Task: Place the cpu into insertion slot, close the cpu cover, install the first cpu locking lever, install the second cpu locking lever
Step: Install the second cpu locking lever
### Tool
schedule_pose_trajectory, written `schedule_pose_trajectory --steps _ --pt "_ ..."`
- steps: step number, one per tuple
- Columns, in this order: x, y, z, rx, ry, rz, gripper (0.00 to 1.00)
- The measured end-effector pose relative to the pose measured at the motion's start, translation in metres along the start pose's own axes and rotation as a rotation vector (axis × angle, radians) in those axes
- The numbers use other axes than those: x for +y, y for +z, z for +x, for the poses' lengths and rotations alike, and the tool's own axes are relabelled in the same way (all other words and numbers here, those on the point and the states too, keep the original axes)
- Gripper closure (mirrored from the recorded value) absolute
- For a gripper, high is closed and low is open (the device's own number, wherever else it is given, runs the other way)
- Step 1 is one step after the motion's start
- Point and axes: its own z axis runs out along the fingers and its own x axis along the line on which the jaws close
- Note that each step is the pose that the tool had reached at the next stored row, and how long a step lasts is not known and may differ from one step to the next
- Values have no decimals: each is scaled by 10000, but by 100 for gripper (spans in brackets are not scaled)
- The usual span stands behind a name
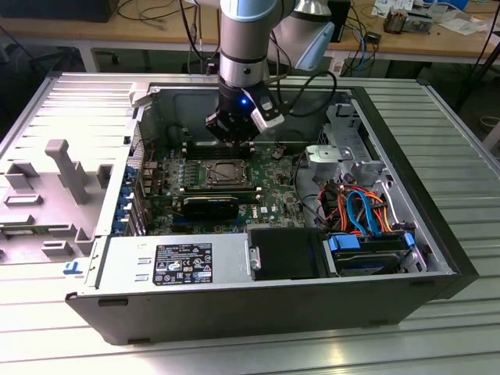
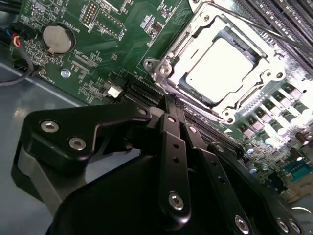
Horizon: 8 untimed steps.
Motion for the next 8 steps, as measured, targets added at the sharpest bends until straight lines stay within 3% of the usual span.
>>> schedule_pose_trajectory --steps 1,3,4,6,8 --pt "-12 -3 2 33 12 295 89" --pt "-17 -2 2 70 24 660 89" --pt "-23 -3 3 98 36 929 89" --pt "-44 -3 5 115 51 1080 89" --pt "-83 1 9 118 65 1099 89"
